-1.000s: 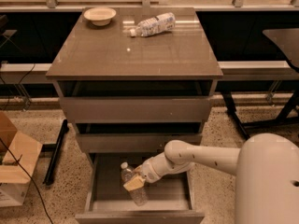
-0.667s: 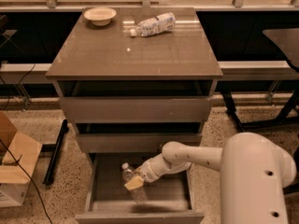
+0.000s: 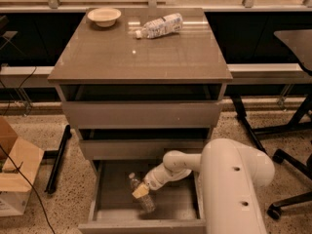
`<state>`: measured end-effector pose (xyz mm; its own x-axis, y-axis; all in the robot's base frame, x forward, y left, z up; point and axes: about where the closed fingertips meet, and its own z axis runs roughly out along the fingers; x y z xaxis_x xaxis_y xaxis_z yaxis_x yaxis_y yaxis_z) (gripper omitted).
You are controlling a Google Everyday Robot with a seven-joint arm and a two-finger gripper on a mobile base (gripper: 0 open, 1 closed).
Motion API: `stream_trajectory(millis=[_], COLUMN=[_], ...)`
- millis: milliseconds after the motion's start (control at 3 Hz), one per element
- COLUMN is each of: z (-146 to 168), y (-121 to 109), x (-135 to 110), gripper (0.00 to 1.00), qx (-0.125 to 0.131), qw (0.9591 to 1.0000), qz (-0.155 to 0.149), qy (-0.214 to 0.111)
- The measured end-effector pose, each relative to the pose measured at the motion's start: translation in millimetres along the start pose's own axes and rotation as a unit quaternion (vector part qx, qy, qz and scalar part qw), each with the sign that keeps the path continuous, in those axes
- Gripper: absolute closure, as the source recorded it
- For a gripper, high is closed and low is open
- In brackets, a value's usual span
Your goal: Place water bottle into bottom drawer
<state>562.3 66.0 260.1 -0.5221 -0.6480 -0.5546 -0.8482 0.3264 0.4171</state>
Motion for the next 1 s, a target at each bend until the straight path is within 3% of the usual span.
stream_trajectory(millis=[333, 1000], z=[28, 76], y=[-11, -1], x=[21, 61], gripper=[1.00, 1.00], qx=[-0.001, -0.027], qw=[0.9996, 0.9966], qz=[0.018, 0.054], qy=[0.020, 0.055])
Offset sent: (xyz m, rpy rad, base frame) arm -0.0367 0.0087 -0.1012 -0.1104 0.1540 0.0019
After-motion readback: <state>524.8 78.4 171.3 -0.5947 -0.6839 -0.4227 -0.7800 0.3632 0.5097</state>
